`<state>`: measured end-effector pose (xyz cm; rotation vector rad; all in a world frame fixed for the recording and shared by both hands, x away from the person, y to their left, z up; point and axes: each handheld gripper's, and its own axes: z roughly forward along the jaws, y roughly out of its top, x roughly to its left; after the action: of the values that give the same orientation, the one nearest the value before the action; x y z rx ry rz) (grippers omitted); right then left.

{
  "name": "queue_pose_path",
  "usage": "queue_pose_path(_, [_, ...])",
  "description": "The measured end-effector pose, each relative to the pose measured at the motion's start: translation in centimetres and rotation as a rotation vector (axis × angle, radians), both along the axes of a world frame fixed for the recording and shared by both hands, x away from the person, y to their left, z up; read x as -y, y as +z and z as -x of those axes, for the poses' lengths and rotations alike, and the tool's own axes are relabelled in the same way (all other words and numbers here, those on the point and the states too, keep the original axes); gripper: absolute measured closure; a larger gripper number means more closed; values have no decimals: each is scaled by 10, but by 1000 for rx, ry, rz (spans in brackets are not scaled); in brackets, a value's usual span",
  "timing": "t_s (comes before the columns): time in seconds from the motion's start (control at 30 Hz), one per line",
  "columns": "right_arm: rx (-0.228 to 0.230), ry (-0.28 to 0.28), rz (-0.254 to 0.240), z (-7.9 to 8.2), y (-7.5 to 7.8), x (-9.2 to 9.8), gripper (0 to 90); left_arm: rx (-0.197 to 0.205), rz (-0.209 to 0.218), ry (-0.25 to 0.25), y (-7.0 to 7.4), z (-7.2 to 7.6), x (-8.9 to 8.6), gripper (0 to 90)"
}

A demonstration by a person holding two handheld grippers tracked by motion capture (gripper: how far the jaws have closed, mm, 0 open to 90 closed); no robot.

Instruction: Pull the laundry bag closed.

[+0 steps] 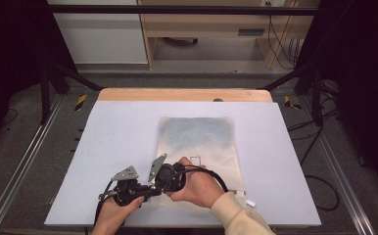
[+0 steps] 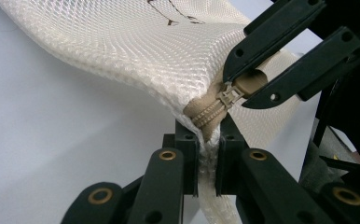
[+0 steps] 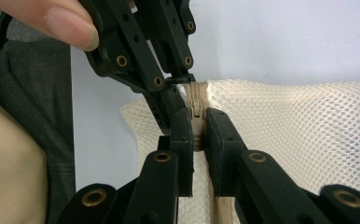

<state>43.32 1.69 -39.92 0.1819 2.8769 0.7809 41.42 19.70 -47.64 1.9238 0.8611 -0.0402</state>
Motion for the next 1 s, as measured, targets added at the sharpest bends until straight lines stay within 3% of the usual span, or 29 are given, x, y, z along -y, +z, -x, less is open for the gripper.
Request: queue_pose_path(1.0, [25,-11,4,2,-2,5,822,68,-36,33,7,4,0,830])
